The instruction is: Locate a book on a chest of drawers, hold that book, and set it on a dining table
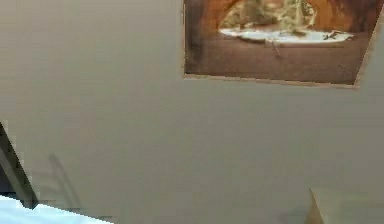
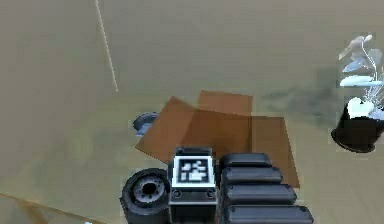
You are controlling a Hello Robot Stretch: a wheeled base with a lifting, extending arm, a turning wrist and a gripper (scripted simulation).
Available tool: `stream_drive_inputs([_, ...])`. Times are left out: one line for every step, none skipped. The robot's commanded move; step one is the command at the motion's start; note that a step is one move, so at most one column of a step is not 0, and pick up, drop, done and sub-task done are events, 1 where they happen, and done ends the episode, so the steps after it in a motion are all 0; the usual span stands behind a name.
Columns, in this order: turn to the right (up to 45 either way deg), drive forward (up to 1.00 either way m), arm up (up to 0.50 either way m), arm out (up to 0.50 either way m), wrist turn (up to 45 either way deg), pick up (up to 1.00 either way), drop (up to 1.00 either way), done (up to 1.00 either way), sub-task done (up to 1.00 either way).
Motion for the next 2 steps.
stream_drive_inputs([-45.0, 0.0, 0.0, 0.0, 0.0, 0.0, 0.0, 0.0, 0.0])
stream_drive_inputs([-45.0, 0.0, 0.0, 0.0, 0.0, 0.0, 0.0, 0.0, 0.0])
